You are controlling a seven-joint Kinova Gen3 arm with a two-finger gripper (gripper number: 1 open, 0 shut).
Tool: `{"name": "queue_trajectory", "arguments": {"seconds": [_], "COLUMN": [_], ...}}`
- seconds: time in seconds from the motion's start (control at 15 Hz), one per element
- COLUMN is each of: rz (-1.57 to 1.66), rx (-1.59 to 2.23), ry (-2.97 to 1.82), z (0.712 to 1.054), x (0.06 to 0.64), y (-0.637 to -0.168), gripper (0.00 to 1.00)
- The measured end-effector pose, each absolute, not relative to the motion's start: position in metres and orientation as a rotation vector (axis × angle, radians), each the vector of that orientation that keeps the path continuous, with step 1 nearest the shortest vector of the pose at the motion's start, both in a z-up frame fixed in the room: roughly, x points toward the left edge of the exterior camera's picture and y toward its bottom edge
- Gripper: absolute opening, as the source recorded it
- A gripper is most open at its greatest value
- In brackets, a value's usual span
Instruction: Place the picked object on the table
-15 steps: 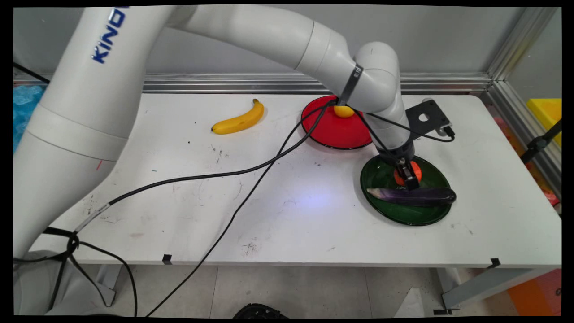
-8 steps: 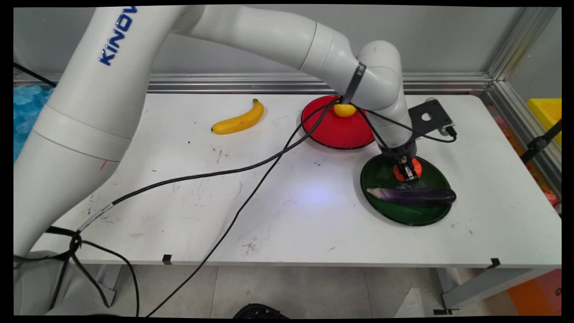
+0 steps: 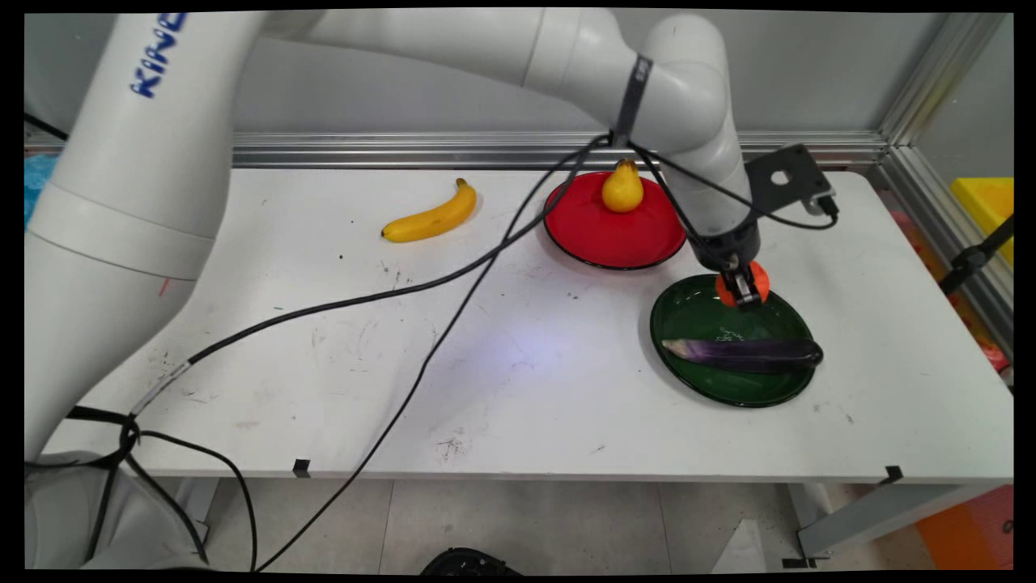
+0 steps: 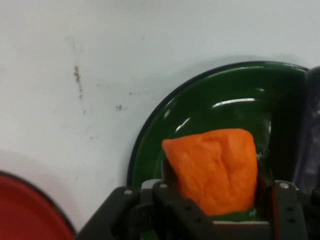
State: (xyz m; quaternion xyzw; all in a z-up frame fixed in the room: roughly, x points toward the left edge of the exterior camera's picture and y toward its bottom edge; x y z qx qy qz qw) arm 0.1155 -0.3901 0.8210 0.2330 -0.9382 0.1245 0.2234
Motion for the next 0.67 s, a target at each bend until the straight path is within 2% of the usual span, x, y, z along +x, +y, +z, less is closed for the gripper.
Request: {"name": "queue_trajectory", "arguments": {"seconds": [0.47, 0.67], "rz": [0.357, 0.362], "rx": [0.638, 0.65], "ry": [-2.654, -2.688], "z": [0.88, 0.891], "x": [0.166, 0.195], "y": [-0.363, -0.354], "gripper": [0.0, 0.0]}}
